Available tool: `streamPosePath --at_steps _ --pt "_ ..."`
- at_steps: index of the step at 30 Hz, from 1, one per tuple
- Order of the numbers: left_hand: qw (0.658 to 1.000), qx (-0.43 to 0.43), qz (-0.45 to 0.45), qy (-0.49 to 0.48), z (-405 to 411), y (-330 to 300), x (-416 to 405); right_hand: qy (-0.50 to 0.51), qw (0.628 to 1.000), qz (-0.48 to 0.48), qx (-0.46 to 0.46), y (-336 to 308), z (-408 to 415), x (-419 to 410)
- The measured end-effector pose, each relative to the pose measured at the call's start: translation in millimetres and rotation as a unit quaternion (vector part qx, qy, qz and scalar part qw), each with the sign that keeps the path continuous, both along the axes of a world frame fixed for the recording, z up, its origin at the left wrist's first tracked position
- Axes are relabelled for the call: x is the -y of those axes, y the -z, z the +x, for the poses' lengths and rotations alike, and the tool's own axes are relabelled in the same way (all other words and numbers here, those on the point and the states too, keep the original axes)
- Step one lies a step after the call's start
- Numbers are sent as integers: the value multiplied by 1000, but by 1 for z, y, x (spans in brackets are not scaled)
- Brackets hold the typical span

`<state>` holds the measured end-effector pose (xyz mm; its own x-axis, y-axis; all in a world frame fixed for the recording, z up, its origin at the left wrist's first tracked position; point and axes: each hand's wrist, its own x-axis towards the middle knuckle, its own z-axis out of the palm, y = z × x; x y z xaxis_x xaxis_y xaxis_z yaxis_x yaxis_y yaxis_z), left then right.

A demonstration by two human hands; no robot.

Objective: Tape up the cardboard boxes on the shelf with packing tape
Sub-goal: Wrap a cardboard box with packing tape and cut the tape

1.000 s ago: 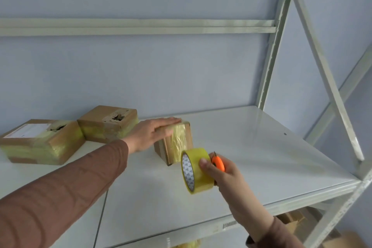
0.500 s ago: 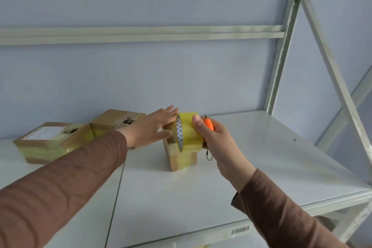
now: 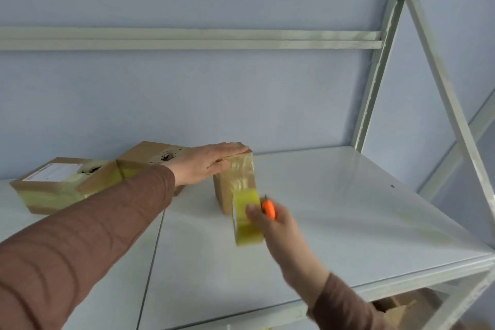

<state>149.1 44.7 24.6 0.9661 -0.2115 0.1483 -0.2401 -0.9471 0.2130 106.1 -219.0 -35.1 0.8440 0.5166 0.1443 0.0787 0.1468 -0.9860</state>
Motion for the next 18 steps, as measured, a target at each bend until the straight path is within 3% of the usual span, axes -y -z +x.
streamPosePath --at_steps 3,8,11,12,14,15,16,18 --pt "998 -9 55 1 5 8 1 34 996 -76 -43 30 -16 7" --pt "999 23 21 -42 -4 22 4 32 995 -80 -48 25 -19 -4" --pt "984 29 -145 -94 -24 37 16 30 996 -73 -48 26 -24 -6" --pt "954 80 -255 -132 -34 45 23 30 996 -68 -55 25 -24 -6" --pt "827 219 -461 -234 -52 61 45 21 996 -66 -63 24 -23 -7" --pt "775 231 -523 -270 -58 66 58 14 996 -66 -64 25 -22 -7" --pt "759 185 -562 -272 -61 68 72 8 996 -68 -61 26 -20 -7" --pt "770 27 -589 -244 -60 73 94 0 996 -84 -40 28 -17 -4"
